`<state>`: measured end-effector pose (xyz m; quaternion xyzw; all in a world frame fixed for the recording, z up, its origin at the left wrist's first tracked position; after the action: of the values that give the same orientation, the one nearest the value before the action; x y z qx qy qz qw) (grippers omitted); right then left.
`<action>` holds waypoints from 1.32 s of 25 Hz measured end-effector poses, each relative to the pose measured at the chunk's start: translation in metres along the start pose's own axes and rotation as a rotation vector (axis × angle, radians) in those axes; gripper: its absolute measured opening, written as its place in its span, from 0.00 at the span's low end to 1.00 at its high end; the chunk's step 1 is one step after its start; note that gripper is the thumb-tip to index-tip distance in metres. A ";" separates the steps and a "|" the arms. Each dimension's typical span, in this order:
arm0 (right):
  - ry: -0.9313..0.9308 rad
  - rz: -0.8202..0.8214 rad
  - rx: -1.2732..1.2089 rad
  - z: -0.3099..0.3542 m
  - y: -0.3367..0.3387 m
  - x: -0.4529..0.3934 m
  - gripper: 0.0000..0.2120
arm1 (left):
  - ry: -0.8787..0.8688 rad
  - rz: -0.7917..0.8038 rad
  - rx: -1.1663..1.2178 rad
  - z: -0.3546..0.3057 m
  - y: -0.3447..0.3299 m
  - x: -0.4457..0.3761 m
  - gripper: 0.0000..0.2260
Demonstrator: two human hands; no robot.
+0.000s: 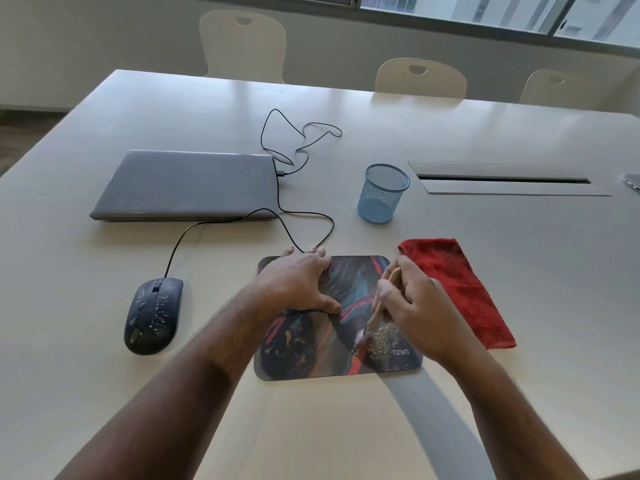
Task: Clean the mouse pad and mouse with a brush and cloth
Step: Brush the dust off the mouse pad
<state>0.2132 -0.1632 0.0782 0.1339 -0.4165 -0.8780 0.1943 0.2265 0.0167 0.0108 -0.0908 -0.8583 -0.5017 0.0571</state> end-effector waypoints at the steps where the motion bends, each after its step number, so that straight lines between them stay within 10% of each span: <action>1: 0.011 -0.024 -0.028 0.002 0.003 0.002 0.06 | -0.002 -0.001 0.002 0.000 0.000 0.000 0.45; 33: 0.190 0.269 0.141 0.020 0.002 0.037 0.02 | -0.019 -0.004 -0.002 -0.001 -0.001 0.001 0.45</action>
<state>0.1730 -0.1679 0.0896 0.1725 -0.4710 -0.7961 0.3385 0.2258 0.0158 0.0108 -0.0938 -0.8586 -0.5017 0.0480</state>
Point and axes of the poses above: each hand's wrist, its own x-axis away from the middle knuckle, its own y-axis out of the back of the hand, z = x × y, the point moved 9 cm from there along -x, towards the middle knuckle, and after that the axes turned 12 degrees about x, right-handed, at the moved point
